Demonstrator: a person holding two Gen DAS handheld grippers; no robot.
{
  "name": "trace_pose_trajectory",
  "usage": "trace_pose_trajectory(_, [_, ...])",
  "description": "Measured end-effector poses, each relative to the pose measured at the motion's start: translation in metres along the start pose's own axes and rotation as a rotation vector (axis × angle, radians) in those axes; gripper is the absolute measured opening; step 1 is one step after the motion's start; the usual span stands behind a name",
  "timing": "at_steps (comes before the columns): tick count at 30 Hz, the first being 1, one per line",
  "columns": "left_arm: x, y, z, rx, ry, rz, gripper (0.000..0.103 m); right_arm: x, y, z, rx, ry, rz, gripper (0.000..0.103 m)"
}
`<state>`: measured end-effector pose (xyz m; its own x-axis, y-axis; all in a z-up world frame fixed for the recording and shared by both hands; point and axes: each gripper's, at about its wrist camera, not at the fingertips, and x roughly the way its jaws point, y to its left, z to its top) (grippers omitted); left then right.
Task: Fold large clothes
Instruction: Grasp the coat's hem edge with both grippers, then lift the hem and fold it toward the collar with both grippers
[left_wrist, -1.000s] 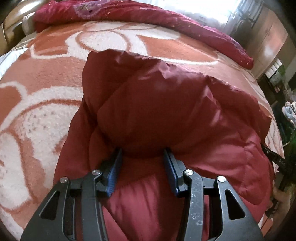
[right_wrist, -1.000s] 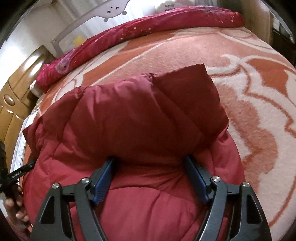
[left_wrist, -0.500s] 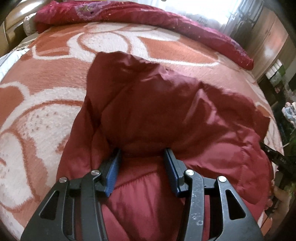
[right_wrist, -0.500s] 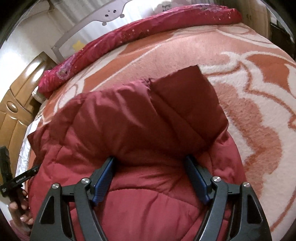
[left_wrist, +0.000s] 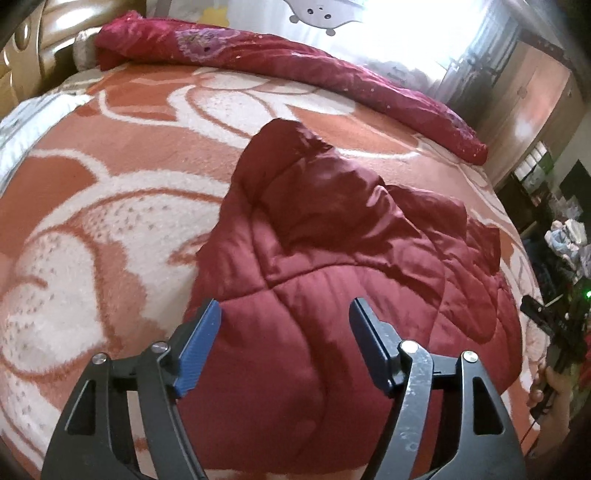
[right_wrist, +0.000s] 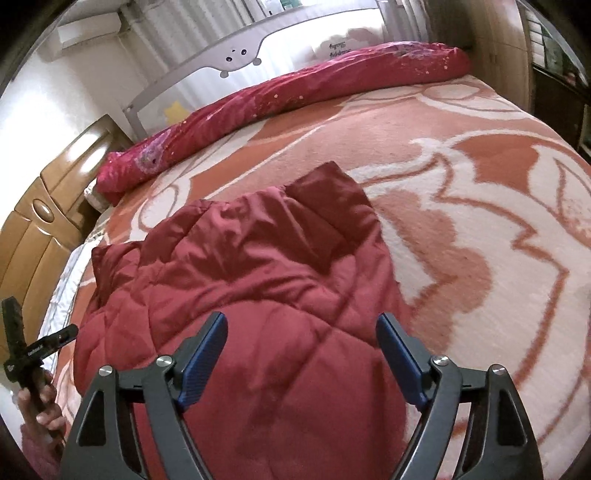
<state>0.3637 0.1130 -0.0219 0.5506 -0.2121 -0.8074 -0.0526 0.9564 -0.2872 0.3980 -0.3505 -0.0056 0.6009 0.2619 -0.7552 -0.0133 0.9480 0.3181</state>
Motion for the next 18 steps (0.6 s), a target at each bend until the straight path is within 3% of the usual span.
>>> trace_pose_trajectory(4, [-0.004, 0.020, -0.002, -0.047, 0.001, -0.040, 0.082, -0.008, -0.018, -0.010, 0.043, 0.015, 0.037, 0.088])
trace_pose_trajectory(11, [0.007, 0.051, -0.002, -0.116, 0.046, -0.068, 0.082, -0.003, -0.060, -0.016, 0.189, 0.033, 0.085, 0.090])
trace_pose_trajectory(18, [0.028, 0.061, -0.002, -0.129, 0.093, -0.132, 0.082, 0.017, -0.075, -0.019, 0.282, 0.080, 0.175, 0.090])
